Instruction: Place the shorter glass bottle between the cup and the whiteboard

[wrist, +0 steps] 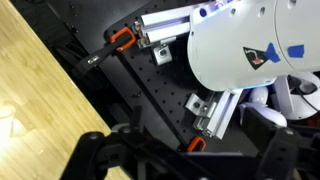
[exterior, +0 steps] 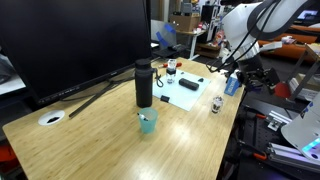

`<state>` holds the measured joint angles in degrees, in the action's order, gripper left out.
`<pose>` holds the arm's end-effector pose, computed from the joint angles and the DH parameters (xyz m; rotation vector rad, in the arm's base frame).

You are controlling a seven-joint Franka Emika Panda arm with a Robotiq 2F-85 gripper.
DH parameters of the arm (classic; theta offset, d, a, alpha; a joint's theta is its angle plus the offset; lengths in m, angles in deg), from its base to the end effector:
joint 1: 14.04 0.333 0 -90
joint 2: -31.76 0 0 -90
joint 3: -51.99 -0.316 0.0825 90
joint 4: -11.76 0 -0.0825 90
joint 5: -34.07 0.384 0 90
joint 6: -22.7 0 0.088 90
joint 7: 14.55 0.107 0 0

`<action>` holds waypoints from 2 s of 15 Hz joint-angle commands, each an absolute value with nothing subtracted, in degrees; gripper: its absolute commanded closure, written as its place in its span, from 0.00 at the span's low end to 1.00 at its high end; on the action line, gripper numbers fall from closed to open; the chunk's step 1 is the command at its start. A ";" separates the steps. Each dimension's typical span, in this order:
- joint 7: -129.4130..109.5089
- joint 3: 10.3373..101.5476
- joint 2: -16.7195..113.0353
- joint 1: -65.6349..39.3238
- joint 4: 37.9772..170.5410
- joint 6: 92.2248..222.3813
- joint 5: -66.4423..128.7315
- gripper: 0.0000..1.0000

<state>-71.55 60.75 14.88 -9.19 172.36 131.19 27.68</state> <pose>0.2904 -0.0229 0.2595 -2.4156 -1.3453 0.7942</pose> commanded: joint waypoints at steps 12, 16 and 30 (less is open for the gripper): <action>-79.08 58.19 21.48 -10.51 170.50 135.67 33.14 0.00; -74.96 56.63 21.60 -10.05 171.10 146.80 37.60 0.00; -50.68 54.49 31.11 -11.70 170.63 174.59 25.07 0.00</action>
